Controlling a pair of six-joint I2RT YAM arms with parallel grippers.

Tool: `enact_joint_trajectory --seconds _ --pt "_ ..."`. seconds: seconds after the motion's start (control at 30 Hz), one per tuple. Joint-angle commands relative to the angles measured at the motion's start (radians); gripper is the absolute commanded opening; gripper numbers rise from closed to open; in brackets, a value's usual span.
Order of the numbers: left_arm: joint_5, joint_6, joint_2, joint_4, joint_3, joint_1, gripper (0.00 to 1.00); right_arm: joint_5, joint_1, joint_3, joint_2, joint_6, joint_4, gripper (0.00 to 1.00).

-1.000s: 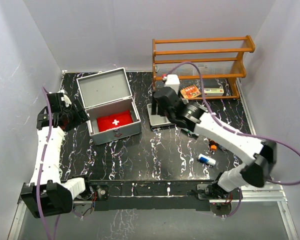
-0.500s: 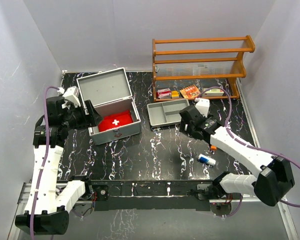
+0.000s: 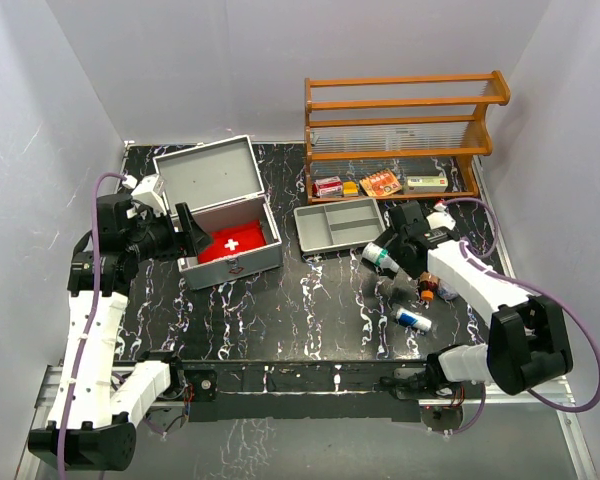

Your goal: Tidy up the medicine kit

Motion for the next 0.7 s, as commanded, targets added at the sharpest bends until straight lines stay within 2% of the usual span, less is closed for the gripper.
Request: enact_joint_trajectory --seconds 0.0,0.2,0.33,0.67 --pt "0.011 0.002 -0.007 0.015 -0.016 -0.005 0.73 -0.027 -0.015 0.036 0.015 0.327 0.049 0.73" --pt "-0.014 0.002 -0.006 0.016 -0.029 -0.005 0.74 -0.002 -0.015 0.073 0.077 0.55 -0.032 0.74" --pt "-0.02 0.0 -0.003 0.018 -0.033 -0.005 0.74 0.012 -0.015 0.065 0.106 0.632 -0.039 0.74" --pt "-0.031 0.0 0.006 0.023 -0.039 -0.005 0.74 0.039 -0.018 0.066 0.191 0.614 -0.036 0.68"
